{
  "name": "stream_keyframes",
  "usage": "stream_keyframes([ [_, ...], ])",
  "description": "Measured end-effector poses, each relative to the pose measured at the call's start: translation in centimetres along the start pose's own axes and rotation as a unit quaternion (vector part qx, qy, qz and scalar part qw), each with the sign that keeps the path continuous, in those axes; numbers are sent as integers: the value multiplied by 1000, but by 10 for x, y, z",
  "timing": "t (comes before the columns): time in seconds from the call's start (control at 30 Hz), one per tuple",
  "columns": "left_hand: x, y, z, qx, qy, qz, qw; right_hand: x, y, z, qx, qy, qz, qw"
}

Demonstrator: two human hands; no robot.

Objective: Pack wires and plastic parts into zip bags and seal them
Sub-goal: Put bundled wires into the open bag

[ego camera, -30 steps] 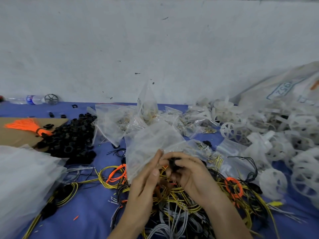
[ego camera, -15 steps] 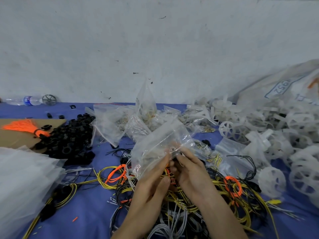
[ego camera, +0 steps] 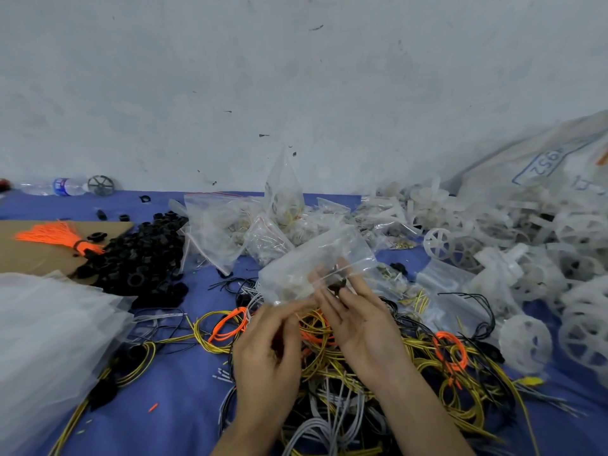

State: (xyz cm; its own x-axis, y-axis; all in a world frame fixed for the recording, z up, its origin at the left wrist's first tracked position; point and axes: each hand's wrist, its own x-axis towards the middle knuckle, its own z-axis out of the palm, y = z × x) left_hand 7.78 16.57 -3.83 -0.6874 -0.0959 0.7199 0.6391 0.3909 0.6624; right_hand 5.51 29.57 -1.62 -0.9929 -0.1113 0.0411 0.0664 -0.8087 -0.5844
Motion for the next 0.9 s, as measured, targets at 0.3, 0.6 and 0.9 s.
stream_keyframes([
  [0.3,6,-27,-2,206,-62,84,973,0,0,-3,-19,2,28,999],
  [0.6,3,-17,0,139,-29,74,987,-5,7,6,-105,11,15,994],
  [0.9,-2,-2,1,42,27,137,989,-11,28,9,-698,-16,-79,712],
])
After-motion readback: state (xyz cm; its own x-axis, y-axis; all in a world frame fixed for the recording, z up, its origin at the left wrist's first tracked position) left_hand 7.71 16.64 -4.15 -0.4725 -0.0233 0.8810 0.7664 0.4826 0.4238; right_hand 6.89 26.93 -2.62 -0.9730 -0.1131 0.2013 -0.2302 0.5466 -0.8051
